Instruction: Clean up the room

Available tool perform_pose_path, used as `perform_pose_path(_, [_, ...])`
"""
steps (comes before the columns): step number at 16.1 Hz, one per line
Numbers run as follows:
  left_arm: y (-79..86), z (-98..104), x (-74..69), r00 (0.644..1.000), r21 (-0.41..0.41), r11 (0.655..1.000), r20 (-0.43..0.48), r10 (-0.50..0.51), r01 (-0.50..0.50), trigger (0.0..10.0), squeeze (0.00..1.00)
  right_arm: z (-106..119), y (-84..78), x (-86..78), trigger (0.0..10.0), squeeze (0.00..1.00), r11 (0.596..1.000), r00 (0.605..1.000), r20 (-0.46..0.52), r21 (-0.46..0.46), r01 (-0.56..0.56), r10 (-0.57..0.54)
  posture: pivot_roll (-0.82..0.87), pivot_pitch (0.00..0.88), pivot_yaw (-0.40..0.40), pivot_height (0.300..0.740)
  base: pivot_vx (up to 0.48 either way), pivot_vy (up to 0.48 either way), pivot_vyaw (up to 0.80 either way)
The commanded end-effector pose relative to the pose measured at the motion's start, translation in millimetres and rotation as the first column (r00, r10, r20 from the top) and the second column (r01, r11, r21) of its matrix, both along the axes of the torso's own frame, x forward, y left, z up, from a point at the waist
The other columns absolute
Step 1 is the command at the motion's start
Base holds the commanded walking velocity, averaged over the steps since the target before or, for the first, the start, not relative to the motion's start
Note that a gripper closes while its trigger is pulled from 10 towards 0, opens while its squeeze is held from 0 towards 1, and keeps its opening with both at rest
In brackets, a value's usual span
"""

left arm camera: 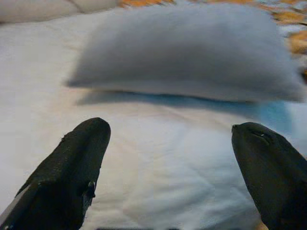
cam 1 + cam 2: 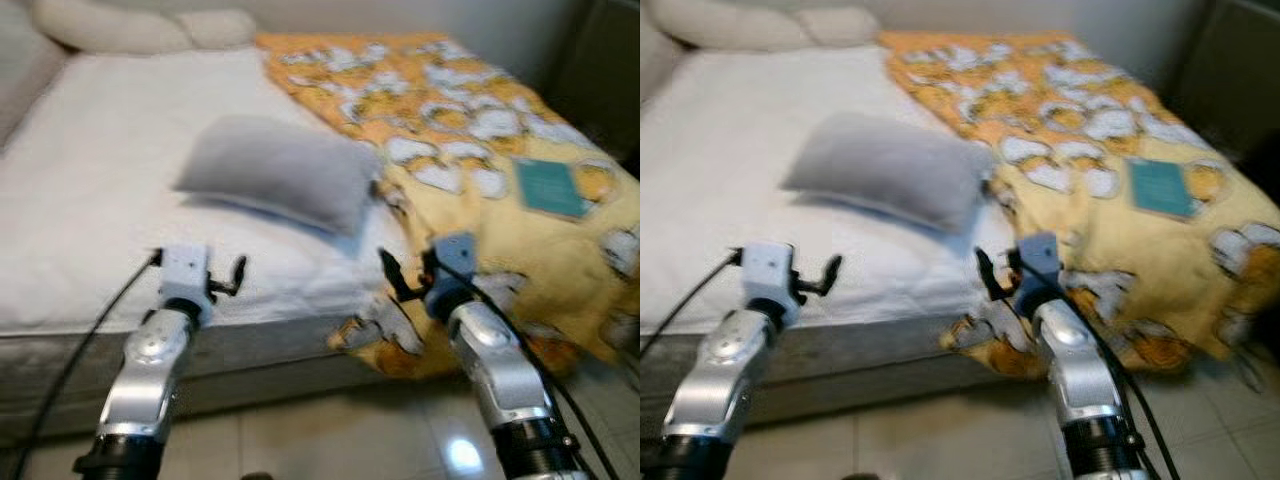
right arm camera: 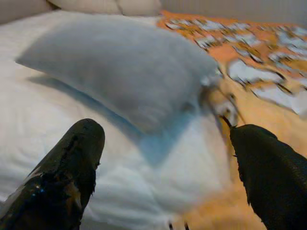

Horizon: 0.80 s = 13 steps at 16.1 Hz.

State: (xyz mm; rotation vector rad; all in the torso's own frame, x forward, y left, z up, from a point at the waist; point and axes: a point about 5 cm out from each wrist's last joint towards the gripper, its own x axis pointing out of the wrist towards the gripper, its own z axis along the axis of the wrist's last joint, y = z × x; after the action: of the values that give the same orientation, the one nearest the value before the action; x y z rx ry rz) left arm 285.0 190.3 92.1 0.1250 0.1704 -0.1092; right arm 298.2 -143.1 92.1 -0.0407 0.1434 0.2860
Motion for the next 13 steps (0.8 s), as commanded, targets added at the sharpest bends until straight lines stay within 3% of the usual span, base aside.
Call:
perform_pose_path(1, [-6.7,0.4,0.5,1.0,-0.003,1.0,0.001,-0.019,0.019,10.0,0.0,2.6,-6.4,0.6,10.0,0.0,1.0,1.0,0.012,-0.017,-0.003,0.003,0.1,0.0,0.003,0.74,0.33,0.0,0.8])
perform_pose_path(2, [-6.4,0.4,0.5,1.0,-0.003,1.0,0.001,-0.016,0.016,10.0,0.0,1.7,-6.1,0.4,10.0,0.0,1.0,1.0,0.006,-0.016,-0.005,0.005,0.1,0.0,0.001,0.74,0.33,0.0,0.8])
perform_pose_path(13, [-5.9,0.4,0.7,1.0,0.004,1.0,0.001,-0.024,0.024,10.0,0.0,-4.6,-12.0,1.3,10.0,0.0,0.997,0.997,-0.027,0.032,0.068,-0.067,0.1,0.0,0.008,0.74,0.329,0.0,0.0])
